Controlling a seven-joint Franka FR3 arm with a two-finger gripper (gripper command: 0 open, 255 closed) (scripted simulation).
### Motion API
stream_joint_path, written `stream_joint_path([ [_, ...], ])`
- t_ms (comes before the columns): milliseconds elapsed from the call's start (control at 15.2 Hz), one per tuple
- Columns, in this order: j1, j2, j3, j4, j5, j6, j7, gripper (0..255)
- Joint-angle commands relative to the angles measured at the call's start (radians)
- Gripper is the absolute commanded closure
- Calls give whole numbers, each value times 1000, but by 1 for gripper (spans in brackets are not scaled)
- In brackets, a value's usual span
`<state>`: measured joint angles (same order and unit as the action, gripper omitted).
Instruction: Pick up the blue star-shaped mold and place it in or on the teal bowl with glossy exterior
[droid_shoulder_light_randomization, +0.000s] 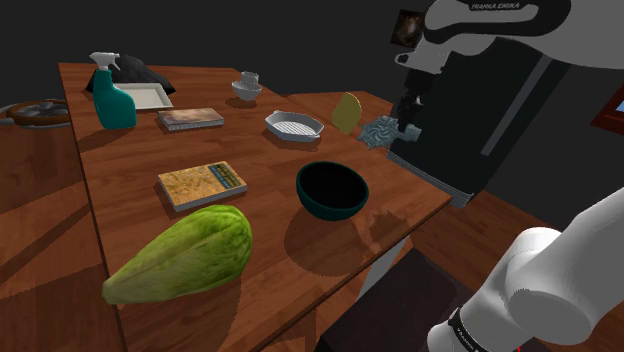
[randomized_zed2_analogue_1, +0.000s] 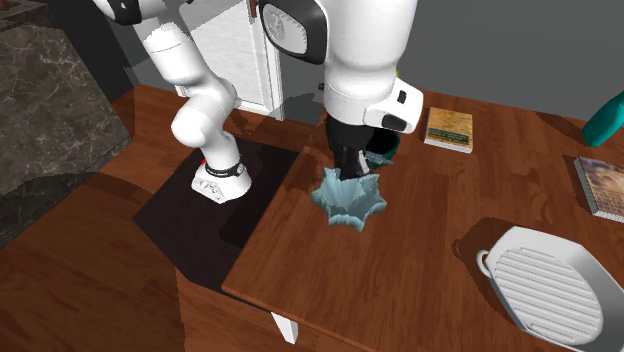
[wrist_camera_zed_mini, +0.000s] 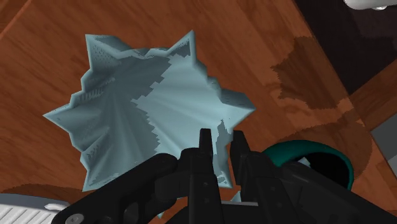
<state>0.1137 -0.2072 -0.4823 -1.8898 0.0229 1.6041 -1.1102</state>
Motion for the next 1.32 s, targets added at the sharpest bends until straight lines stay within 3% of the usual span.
stream_joint_path([
  [0,9,-20,19,-9,-2,-7,30,255],
  [594,83,-132,180,-97,19,-9,269,255],
  [1254,161,-154,333,-111,77,6,487,255],
])
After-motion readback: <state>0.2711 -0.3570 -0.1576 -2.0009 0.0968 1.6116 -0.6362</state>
